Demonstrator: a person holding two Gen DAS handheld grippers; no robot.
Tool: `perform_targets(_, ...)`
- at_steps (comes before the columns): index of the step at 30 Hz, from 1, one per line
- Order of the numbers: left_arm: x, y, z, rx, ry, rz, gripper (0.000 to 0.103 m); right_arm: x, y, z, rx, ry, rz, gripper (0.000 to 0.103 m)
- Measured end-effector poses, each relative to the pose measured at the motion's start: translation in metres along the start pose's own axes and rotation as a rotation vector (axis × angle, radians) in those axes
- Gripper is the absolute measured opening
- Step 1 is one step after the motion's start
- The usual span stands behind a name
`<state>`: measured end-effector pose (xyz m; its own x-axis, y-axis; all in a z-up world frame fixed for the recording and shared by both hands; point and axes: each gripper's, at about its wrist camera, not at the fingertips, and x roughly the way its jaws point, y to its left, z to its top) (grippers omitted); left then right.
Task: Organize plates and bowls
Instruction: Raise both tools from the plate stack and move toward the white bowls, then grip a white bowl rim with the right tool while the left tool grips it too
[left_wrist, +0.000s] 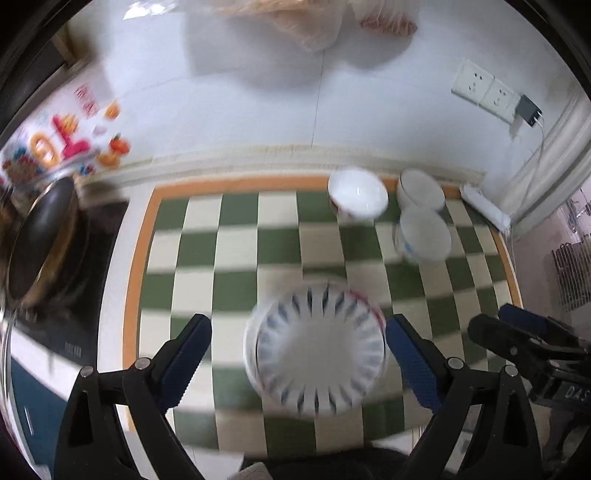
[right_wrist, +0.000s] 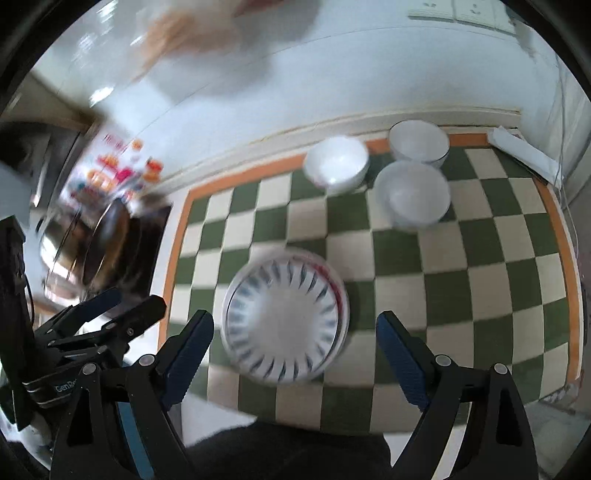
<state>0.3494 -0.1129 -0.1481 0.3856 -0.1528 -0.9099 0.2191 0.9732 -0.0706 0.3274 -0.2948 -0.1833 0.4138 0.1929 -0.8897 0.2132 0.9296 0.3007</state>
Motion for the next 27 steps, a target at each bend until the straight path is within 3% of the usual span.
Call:
perform_targets(6, 0.063, 0.005, 0.068, -0.003, 0.049, -0.064, 0.097, 0.038, -0.017, 0.069, 0.067, -0.029, -0.047, 0.092)
perform_targets(8, 0.088, 0.008, 0.09, -0.016, 0.097, -0.111, 0.097, 0.059, -0.027, 0.094, 0.111, -0.017, -0.01, 0.091)
perform_targets(12, 0.14, 0.01, 0.125, -0.048, 0.17, -0.144, 0.096, 0.104, -0.046, 0.137, 0.165, 0.013, -0.006, 0.082)
perform_targets(15, 0.179, 0.006, 0.143, -0.055, 0.228, -0.151, 0.086, 0.144, -0.062, 0.166, 0.193, 0.057, -0.011, 0.068)
perform_targets(19, 0.226, -0.002, 0.159, -0.07, 0.304, -0.14, 0.063, 0.187, -0.079, 0.195, 0.203, 0.118, -0.031, 0.06)
perform_targets(21, 0.245, -0.007, 0.164, -0.083, 0.328, -0.142, 0.053, 0.203, -0.085, 0.206, 0.199, 0.142, -0.038, 0.051)
perform_targets(24, 0.265, -0.015, 0.167, -0.098, 0.36, -0.164, 0.052, 0.228, -0.096, 0.22, 0.199, 0.196, -0.069, 0.042)
perform_targets(27, 0.286, -0.026, 0.167, -0.084, 0.396, -0.148, 0.052, 0.244, -0.105, 0.225, 0.198, 0.237, -0.091, 0.041)
